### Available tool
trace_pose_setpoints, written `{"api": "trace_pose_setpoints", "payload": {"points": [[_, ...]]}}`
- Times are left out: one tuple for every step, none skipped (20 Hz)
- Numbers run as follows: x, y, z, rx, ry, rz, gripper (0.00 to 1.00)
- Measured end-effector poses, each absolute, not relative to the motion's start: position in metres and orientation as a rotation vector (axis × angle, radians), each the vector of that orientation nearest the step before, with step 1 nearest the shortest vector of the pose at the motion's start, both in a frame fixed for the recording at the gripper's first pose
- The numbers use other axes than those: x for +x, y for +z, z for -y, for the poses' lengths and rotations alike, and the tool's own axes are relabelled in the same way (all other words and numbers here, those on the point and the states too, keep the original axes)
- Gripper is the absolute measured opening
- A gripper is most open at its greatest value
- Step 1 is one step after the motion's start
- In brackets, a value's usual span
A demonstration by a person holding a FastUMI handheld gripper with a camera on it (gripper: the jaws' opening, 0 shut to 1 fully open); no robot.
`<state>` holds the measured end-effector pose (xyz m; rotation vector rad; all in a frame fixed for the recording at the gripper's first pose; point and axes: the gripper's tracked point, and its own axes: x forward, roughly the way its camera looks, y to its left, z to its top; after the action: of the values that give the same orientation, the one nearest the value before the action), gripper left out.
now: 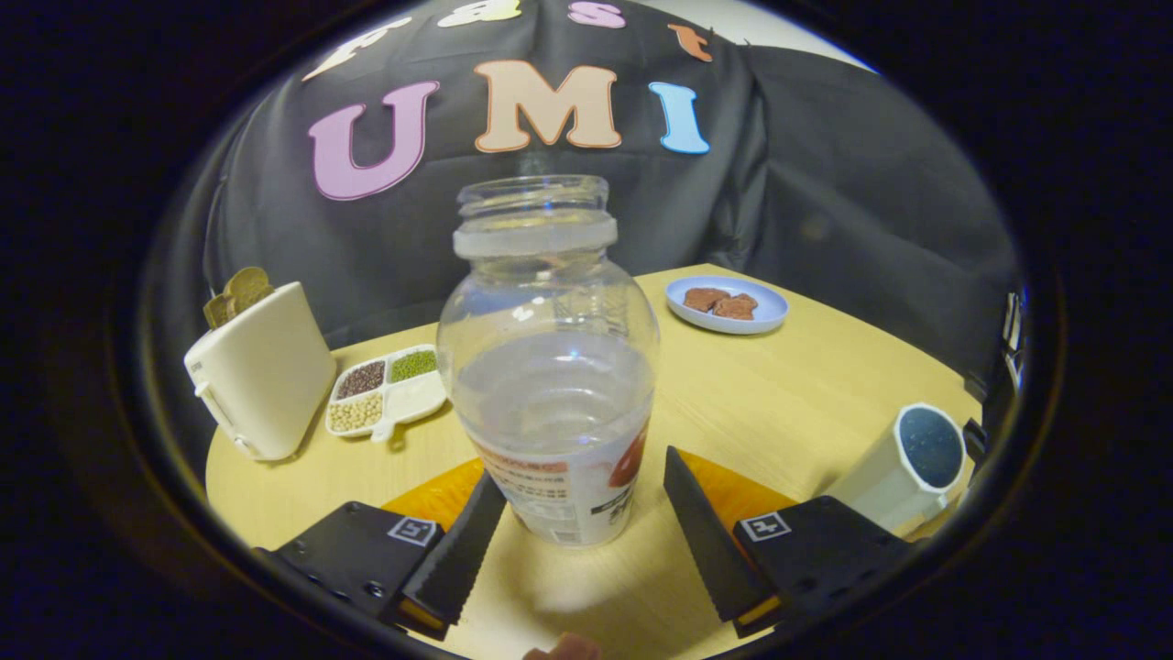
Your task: Take the bottle from table, then pour the juice into the cup, finally place the bottle on the coaster
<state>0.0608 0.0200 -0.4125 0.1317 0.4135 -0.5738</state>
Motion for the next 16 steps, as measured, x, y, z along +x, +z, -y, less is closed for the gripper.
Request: {"api": "trace_pose_setpoints", "payload": {"points": [[0.060,-0.413,-0.021,0.129,-0.574,-0.417,1.00],[0.058,-0.415,-0.022,0.127,-0.573,-0.424,1.00],[0.056,-0.415,-0.023,0.125,-0.573,-0.430,1.00],[0.057,-0.416,-0.022,0.122,-0.572,-0.432,1.00],[0.056,-0.416,-0.023,0.120,-0.571,-0.433,1.00],[0.056,-0.416,-0.023,0.120,-0.570,-0.436,1.00],[0.054,-0.416,-0.023,0.119,-0.570,-0.438,1.00],[0.052,-0.415,-0.023,0.117,-0.571,-0.439,1.00],[0.050,-0.415,-0.024,0.116,-0.572,-0.442,1.00],[0.049,-0.416,-0.025,0.115,-0.572,-0.445,1.00],[0.048,-0.415,-0.027,0.115,-0.569,-0.448,1.00],[0.047,-0.416,-0.030,0.117,-0.566,-0.451,1.00],[0.046,-0.415,-0.032,0.117,-0.559,-0.452,1.00],[0.046,-0.416,-0.034,0.116,-0.554,-0.453,1.00],[0.045,-0.416,-0.035,0.116,-0.551,-0.454,1.00],[0.045,-0.417,-0.036,0.115,-0.549,-0.457,1.00]]}}
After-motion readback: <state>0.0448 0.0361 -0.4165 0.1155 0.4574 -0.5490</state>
